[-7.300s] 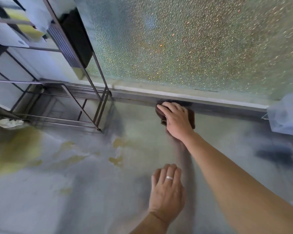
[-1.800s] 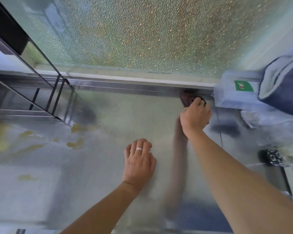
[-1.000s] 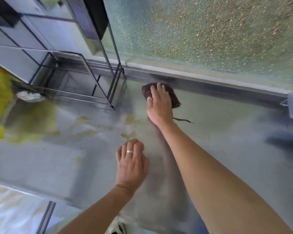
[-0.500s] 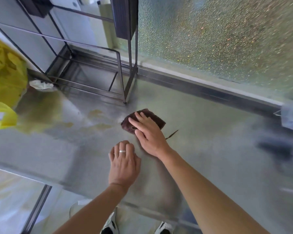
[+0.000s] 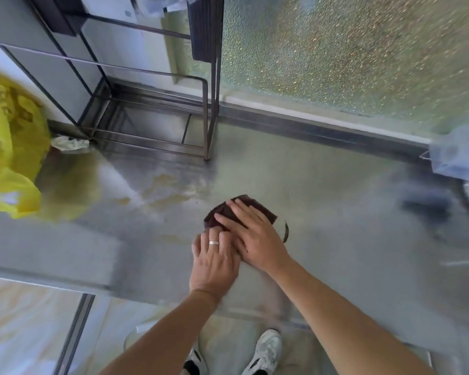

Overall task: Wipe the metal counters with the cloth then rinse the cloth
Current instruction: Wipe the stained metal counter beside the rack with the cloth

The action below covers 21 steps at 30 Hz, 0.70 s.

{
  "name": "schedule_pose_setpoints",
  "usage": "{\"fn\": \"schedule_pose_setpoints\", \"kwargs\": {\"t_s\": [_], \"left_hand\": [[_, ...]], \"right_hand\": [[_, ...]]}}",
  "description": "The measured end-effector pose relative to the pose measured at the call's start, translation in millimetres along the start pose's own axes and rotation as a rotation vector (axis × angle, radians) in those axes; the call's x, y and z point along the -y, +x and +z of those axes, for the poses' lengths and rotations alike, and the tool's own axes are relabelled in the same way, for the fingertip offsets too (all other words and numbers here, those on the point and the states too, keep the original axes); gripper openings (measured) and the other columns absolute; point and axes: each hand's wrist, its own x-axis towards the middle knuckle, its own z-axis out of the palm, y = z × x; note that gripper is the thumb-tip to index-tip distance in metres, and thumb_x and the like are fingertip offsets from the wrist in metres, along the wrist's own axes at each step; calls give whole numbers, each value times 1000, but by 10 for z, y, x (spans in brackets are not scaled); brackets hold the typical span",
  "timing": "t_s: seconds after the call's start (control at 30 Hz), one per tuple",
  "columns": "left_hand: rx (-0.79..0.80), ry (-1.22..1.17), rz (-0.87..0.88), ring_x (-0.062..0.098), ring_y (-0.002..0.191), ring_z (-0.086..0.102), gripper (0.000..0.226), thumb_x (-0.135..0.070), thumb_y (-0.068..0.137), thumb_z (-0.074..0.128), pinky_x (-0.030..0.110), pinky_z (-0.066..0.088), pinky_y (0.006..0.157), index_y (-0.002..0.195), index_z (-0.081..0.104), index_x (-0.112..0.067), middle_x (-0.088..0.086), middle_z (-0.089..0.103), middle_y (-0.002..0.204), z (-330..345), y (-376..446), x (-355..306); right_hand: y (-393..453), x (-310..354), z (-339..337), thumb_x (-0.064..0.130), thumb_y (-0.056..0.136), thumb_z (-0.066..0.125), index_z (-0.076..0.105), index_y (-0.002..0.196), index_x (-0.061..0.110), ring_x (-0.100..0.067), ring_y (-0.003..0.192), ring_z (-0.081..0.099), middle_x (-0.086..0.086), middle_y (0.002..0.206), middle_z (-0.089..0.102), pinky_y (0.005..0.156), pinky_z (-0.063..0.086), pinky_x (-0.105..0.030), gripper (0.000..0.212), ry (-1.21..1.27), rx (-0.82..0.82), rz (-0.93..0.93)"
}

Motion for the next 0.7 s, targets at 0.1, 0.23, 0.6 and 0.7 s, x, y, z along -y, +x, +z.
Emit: {"fn": "schedule_pose_setpoints", "kwargs": {"t_s": [0.1,0.23,0.6,0.7], "left_hand": [[-34,25,34,29,89,46,17,-22,82,45,41,37,88,93,53,-12,9,53,99,-23,15,-24],[-78,16,46,28,90,43,16,-21,82,46,40,35,86,93,53,-12,8,52,99,7,13,-15],[-17,58,2,31,89,47,22,-24,86,42,41,34,83,99,53,-11,10,51,100,-67,-17,19],[-6,40,46,32,88,48,23,-24,84,41,43,35,84,98,54,-10,10,52,100,-83,-34,-28]], "right_hand": [[429,-268,80,26,104,47,54,148,28,-28,152,33,-8,160,42,123,25,-51,44,-26,-64,78],[1188,-660,162,27,104,45,58,144,25,-36,147,39,-13,154,49,117,32,-54,42,-67,-138,266],[-8,77,99,20,99,55,65,137,22,-36,148,39,-12,156,48,121,29,-51,39,187,-69,120],[-454,88,-12,24,103,55,59,142,24,-28,152,33,-7,161,42,122,28,-49,40,174,19,32]]}}
